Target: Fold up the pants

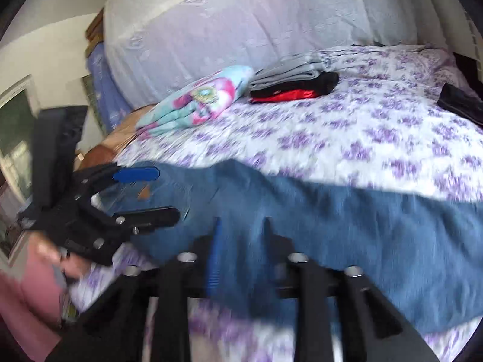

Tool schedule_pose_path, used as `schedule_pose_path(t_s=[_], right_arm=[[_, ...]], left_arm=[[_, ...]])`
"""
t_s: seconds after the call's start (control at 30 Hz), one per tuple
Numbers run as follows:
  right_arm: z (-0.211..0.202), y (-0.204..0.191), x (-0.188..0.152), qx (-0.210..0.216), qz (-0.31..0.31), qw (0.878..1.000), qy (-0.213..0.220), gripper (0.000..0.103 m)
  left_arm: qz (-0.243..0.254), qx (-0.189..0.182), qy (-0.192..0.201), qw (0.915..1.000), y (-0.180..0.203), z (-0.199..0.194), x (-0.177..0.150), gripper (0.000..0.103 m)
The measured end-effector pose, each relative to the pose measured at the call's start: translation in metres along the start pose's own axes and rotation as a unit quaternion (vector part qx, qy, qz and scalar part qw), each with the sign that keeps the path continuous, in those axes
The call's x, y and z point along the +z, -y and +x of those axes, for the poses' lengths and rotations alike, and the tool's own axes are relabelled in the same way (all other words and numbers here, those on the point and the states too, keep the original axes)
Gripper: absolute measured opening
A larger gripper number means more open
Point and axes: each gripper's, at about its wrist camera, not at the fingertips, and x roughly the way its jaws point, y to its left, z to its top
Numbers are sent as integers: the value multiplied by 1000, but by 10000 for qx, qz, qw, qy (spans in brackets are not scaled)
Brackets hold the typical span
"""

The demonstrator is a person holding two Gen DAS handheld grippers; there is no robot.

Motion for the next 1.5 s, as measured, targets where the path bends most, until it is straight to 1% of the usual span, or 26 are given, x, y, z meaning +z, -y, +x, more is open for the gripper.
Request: schedule_pose_path(t_s=[0.03,0.07,0.13,0.2,0.27,0.4,0.43,0.47,0.53,0.57,0.6,0.7,0.77,0.83,0.87,0.9,0.93,0.97,1.03,1.07,1.13,1.2,1.33,1.4,1.43,1.5], right_arm=[[13,7,9,-193,47,9998,-84,14],[21,17,13,-229,188,9993,-240,15],[36,47,16,-171,531,9962,-665,17],[32,72,11,-327,468,9946,-861,2],[9,105,6,-471,529,9943,-801,0],[-56,185,-8,-1635,701,9827,-510,0],[-77,213,-16,-1744,897,9797,-417,0],[-89,229,-21,-1647,1130,9791,-372,0],[-115,244,-31,-1886,1378,9721,-197,0],[-126,239,-33,-2153,1354,9671,-79,0],[-134,233,-35,-2223,1343,9657,43,7],[-142,184,-39,-1565,943,9824,394,7],[-130,138,-43,-1036,405,9929,425,6],[-113,114,-53,-901,21,9957,199,21],[-106,112,-61,-1134,-101,9935,54,25],[-98,119,-71,-1568,-158,9874,-109,24],[-99,136,-83,-1656,-79,9861,-101,17],[-107,149,-90,-1391,209,9900,69,5],[-123,178,-93,-871,1188,9889,198,0],[-130,183,-93,-904,1400,9856,298,0],[-139,179,-93,-1386,1296,9812,365,0],[-141,168,-88,-1466,1305,9797,397,7],[-132,115,-68,-702,875,9910,730,11],[-116,86,-61,-299,681,9941,786,30],[-104,70,-60,-70,517,9960,727,30],[-74,50,-60,-71,232,9989,413,30]], left_arm=[[-190,-45,-69,9998,2,14,10,98],[-367,-45,-185,9991,-1,26,16,98],[-644,82,-720,9953,-8,60,19,98],[-738,247,-1169,9901,-14,87,9,98],[-613,327,-1135,9911,-9,87,2,98],[-633,374,-1163,9905,-7,88,2,99],[-629,366,-1152,9907,-7,87,1,99],[-618,369,-1137,9909,-6,87,1,99],[-594,389,-1114,9912,-9,89,2,99],[-586,415,-1101,9913,-7,87,2,99],[-579,438,-1096,9913,-7,87,1,99],[-598,494,-1135,9905,-6,86,3,99],[-619,546,-1138,9901,-2,81,3,98],[-544,579,-1101,9907,3,76,0,99],[-439,710,-1078,9907,4,74,-4,99],[-381,811,-1074,9902,3,75,-7,99],[-437,728,-1063,9907,-1,76,-12,99],[-523,634,-1046,9911,-5,75,-14,99],[-555,594,-1048,9912,-6,74,-14,99],[-516,645,-1040,9911,-5,74,-14,99],[-500,683,-1009,9913,-4,74,-14,99],[-519,669,-1003,9914,-4,74,-15,99],[-520,703,-999,9912,-3,73,-15,99],[-524,706,-978,9913,-3,70,-16,99],[-510,706,-971,9915,-4,68,-17,99],[-476,734,-966,9915,-7,62,-19,99]])
